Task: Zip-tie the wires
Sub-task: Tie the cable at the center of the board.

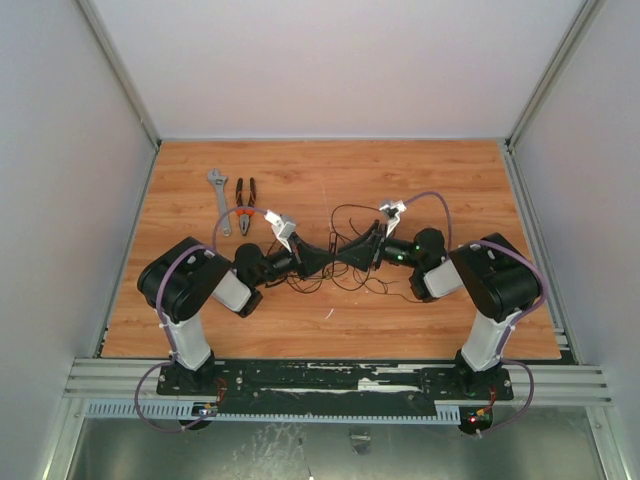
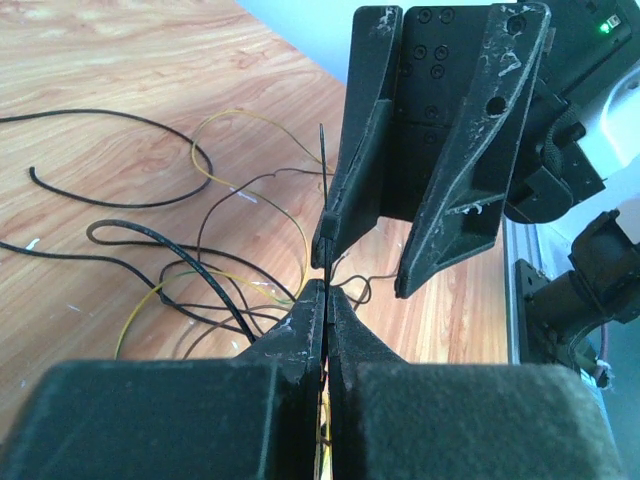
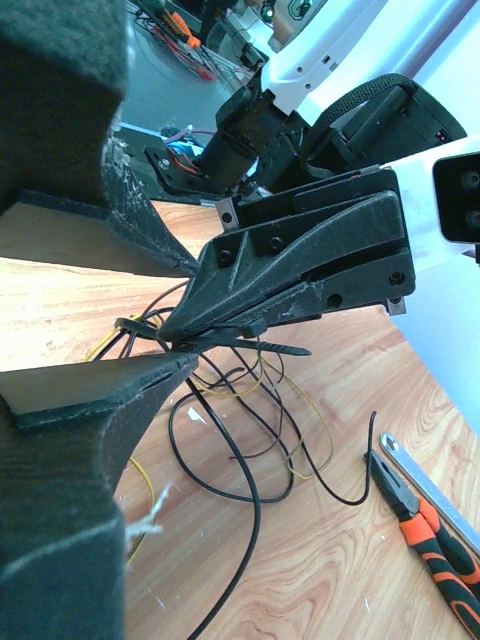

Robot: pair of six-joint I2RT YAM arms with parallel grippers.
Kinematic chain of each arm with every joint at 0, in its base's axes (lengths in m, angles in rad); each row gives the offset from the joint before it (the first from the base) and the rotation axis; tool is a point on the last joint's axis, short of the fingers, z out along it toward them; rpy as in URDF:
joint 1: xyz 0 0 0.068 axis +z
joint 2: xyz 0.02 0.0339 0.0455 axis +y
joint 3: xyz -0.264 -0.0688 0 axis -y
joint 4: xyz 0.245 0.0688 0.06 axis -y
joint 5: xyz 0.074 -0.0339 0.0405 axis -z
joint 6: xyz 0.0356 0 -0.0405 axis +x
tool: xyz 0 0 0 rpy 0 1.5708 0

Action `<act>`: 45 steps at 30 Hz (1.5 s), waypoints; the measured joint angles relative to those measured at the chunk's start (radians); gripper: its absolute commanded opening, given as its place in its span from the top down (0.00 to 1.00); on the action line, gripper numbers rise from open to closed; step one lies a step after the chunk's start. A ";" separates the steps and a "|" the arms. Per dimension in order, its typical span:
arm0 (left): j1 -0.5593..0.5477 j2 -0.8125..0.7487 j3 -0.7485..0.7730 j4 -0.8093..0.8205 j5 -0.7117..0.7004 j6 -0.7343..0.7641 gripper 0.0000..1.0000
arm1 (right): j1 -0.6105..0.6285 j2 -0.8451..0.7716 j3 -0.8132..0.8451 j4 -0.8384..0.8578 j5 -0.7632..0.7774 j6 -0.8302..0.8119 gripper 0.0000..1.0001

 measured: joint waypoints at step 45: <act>0.000 -0.008 0.000 0.000 0.003 -0.015 1.00 | 0.007 0.046 0.052 -0.001 0.005 -0.021 0.84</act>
